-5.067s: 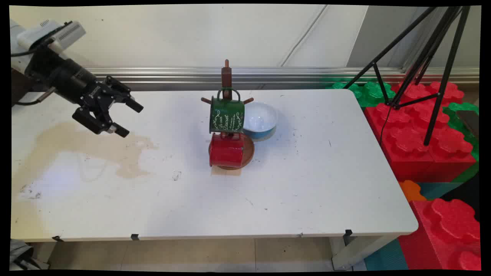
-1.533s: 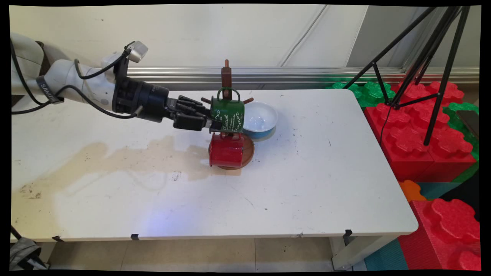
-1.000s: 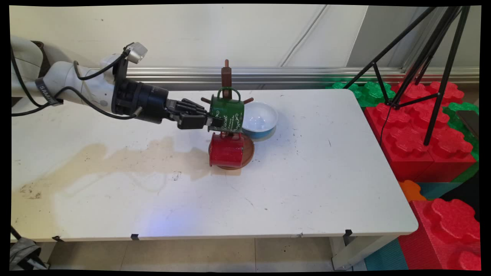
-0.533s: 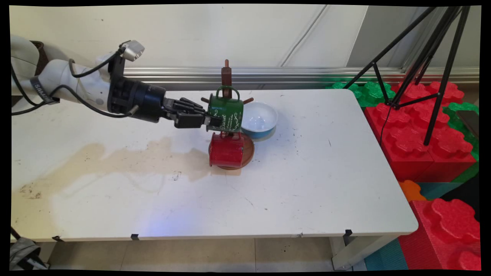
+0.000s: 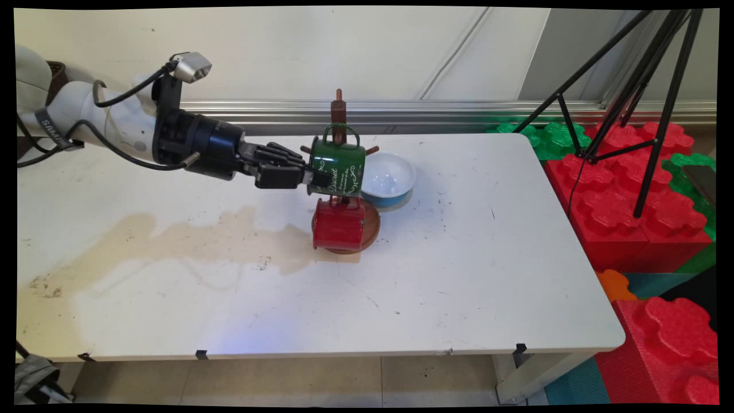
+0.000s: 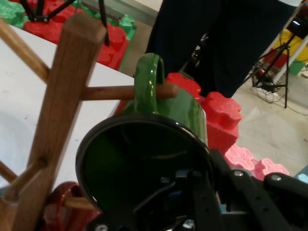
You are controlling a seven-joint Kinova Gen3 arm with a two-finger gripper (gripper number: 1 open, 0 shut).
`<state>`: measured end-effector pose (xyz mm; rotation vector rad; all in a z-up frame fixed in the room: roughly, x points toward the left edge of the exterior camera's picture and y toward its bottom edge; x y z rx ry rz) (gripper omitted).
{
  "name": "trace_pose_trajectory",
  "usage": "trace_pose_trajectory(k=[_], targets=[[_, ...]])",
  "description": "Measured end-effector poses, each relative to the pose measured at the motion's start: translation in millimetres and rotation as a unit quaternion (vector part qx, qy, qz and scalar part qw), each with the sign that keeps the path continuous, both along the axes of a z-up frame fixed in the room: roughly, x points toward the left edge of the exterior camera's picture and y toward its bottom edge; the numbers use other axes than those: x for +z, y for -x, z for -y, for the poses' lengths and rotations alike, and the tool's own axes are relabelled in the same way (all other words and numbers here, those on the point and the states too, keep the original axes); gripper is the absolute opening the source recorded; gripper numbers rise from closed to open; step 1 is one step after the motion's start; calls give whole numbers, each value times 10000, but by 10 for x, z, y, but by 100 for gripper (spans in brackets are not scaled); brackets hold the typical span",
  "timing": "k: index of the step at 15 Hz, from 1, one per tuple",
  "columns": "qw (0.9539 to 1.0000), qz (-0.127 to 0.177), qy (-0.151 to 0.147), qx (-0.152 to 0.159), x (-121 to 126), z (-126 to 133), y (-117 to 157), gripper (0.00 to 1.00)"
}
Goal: Place the picked object on the table
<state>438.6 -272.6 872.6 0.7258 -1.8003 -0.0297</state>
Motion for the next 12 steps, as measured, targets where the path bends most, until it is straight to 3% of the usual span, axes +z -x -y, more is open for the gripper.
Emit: trace_pose_trajectory(k=[8,12], targets=[[9992,-30,-30,-387,97,-108,22,0],[9981,116,-5,-601,144,-162,-25,0]])
